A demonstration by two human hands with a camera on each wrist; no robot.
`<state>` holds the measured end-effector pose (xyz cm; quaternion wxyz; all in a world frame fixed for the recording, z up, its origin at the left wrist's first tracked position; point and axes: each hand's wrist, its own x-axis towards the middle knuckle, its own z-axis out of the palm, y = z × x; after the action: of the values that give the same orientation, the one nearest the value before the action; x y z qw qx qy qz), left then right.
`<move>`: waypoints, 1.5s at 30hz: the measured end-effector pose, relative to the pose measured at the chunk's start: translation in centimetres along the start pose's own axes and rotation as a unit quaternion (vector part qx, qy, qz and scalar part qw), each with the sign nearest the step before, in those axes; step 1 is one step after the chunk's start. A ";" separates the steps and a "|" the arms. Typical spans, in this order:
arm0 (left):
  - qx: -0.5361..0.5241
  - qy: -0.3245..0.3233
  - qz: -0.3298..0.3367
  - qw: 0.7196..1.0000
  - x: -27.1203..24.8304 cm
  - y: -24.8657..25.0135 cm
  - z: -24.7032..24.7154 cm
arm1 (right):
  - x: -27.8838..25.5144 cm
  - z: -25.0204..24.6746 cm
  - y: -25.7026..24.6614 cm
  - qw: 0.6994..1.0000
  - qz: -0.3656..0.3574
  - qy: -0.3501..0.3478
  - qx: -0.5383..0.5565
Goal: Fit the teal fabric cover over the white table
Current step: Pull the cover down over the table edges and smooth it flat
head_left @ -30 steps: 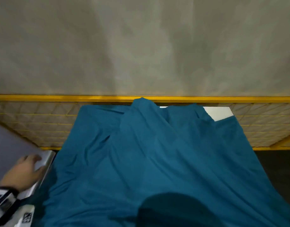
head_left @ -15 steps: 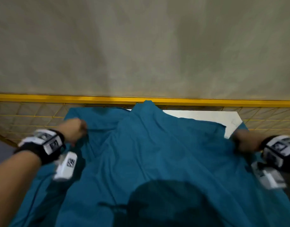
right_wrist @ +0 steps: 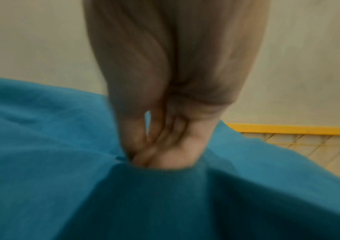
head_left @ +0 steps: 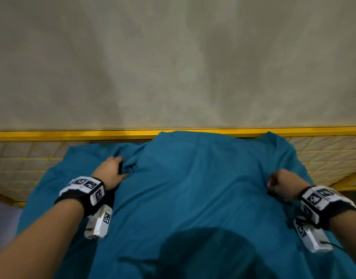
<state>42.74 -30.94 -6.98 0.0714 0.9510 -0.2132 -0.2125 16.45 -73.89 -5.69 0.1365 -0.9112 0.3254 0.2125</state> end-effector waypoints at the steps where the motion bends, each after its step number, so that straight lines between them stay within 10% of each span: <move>1: 0.012 0.005 0.017 1.000 0.3 0.3 0.0 | 0.2 -0.4 -0.1 0.999 -0.005 -0.033 0.007; 8: -0.079 0.262 -0.116 0.955 2.6 -3.1 -9.5 | 1.4 -7.2 4.7 0.963 0.134 0.234 -0.008; 13: -0.026 0.120 -0.020 0.992 3.4 0.4 -6.5 | 2.2 -3.8 -2.5 0.975 -0.008 0.099 0.201; 18: 0.031 -0.012 0.042 0.999 3.5 4.2 -0.8 | 4.1 -0.9 -8.1 0.996 -0.086 0.022 -0.005; 21: 0.038 0.157 0.057 0.985 3.8 4.7 -2.6 | 4.0 -3.2 -8.7 0.982 -0.082 0.025 0.169; 24: -0.078 0.374 0.084 0.920 3.5 5.4 -5.1 | 3.4 -3.9 -9.3 0.924 -0.109 0.285 0.230; 26: -0.123 0.394 0.104 0.905 3.0 5.8 -5.7 | 2.9 -2.9 -9.5 0.919 -0.120 0.326 0.188; 29: -0.146 0.218 0.105 0.959 2.9 5.9 -5.4 | 3.7 -3.0 -9.2 0.921 -0.101 0.293 0.235; 32: -0.062 -0.007 0.120 0.991 2.5 6.9 -2.3 | 5.2 -2.6 -10.2 0.960 -0.160 0.098 0.210; 36: 0.063 -0.077 0.147 0.984 0.9 8.6 -0.1 | 4.2 -1.3 -12.5 0.977 -0.207 -0.053 0.030; 40: 0.104 -0.254 0.194 0.942 -1.5 8.6 -1.7 | 1.4 -2.1 -12.6 0.923 -0.221 -0.309 -0.065; 41: 0.088 -0.194 0.199 0.956 -1.4 8.7 -2.3 | 1.3 -2.8 -12.7 0.943 -0.225 -0.235 -0.069; 43: 0.053 0.075 0.185 0.978 -0.4 9.3 -3.7 | 1.9 -4.6 -13.1 0.969 -0.205 0.138 -0.024; 45: -0.021 0.276 0.172 0.946 0.8 10.4 -4.8 | 2.4 -6.1 -13.3 0.887 -0.179 0.421 0.059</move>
<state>41.54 -40.39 -0.65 0.1823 0.9197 -0.3409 0.0692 28.59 -67.59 -0.05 0.0760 -0.9480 0.1958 -0.2389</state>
